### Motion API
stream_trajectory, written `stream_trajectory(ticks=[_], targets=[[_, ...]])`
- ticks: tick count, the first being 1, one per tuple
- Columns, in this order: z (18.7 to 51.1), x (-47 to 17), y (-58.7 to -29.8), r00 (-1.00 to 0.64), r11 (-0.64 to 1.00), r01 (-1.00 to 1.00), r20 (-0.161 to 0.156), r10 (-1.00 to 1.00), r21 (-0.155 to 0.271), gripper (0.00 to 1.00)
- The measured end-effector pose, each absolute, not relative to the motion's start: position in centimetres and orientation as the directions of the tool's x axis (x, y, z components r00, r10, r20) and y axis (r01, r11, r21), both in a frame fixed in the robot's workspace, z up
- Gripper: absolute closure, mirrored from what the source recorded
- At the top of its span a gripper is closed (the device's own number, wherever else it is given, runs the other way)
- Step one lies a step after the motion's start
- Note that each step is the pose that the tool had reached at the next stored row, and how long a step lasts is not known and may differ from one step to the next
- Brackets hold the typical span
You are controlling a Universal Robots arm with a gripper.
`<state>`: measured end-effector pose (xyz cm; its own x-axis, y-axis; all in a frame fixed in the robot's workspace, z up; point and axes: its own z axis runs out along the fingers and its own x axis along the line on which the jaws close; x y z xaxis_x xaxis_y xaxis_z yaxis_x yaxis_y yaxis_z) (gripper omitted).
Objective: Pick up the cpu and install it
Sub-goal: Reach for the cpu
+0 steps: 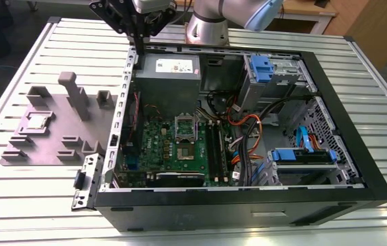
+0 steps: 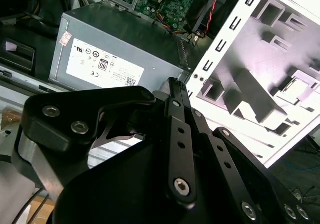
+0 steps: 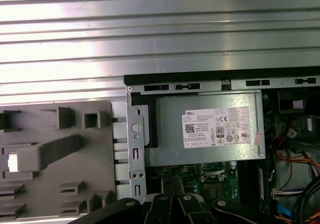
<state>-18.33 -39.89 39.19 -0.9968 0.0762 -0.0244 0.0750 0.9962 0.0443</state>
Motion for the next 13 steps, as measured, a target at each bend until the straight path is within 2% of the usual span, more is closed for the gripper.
stream_trajectory(ticks=[13], targets=[[39.17,-18.64,-39.89,-0.997,0.996,0.075,-0.024,0.076,0.044,0.89]])
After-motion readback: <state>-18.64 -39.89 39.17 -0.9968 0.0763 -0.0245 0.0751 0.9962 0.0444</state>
